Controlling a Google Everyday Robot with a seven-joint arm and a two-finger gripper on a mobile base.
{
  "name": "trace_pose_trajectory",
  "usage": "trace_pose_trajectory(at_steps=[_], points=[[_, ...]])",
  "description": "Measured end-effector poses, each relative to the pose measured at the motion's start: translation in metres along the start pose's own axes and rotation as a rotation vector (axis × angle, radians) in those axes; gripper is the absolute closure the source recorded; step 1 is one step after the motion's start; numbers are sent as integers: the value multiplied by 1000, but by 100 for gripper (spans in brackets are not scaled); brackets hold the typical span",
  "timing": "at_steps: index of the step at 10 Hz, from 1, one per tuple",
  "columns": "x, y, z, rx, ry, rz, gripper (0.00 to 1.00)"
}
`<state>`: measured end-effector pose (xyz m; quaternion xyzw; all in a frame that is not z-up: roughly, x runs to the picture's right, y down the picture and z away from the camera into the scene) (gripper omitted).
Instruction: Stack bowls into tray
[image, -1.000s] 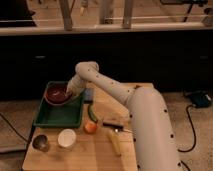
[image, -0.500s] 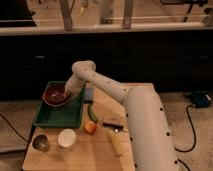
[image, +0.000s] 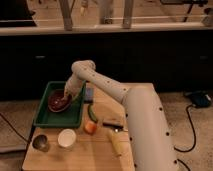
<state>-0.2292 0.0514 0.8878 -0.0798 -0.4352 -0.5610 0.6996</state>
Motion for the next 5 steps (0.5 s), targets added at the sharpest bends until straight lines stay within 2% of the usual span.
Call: trace_pose_trajectory(at_steps=[3,5], points=[[-1,0,2,12,-13,-4,20],[0,-1,-1,16,-3,-6,20]])
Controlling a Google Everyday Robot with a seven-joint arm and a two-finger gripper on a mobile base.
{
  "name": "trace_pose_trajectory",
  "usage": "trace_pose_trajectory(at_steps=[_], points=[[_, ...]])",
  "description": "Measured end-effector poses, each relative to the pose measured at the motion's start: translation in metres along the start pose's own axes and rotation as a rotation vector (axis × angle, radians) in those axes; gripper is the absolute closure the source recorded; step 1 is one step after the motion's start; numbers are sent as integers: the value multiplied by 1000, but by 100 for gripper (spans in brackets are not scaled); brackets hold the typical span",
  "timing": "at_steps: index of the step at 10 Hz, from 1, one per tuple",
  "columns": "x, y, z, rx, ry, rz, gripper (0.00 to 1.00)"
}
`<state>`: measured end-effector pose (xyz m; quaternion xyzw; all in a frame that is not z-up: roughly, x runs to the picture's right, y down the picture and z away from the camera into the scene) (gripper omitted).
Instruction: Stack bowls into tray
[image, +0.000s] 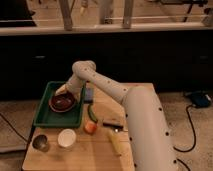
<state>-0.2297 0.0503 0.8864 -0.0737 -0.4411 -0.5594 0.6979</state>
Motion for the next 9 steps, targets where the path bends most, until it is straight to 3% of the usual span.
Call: trace_pose_trajectory(at_steps=[9], points=[[6,-15,-25,5,66,-17,20]])
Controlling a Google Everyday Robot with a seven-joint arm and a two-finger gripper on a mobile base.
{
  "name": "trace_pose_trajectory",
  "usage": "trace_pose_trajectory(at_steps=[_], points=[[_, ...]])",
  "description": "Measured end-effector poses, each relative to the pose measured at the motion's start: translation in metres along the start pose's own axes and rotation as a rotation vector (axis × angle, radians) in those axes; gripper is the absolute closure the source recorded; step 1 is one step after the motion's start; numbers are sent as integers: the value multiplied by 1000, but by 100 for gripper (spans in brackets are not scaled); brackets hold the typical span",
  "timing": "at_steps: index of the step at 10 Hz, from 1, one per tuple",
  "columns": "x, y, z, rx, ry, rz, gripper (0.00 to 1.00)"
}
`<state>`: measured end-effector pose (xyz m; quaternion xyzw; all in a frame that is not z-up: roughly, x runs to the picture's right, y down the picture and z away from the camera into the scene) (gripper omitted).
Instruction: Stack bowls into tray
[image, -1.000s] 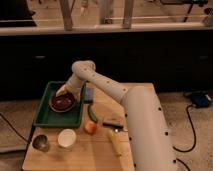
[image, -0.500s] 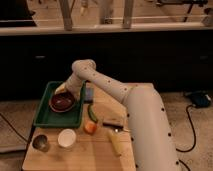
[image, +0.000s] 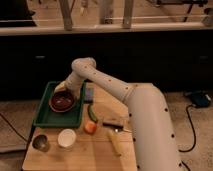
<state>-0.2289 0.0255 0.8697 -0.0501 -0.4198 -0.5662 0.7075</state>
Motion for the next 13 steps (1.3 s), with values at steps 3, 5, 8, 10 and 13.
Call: trace_pose_trajectory(at_steps=[3,5,8,10,13], points=[[3,-4,-4,3,13,-11,20],[3,-4,-4,3,13,-11,20],[3,-4,-5,3,13,-11,20],[3,-4,-5,3,13,-11,20],[3,-4,-4,3,12,-10,20]])
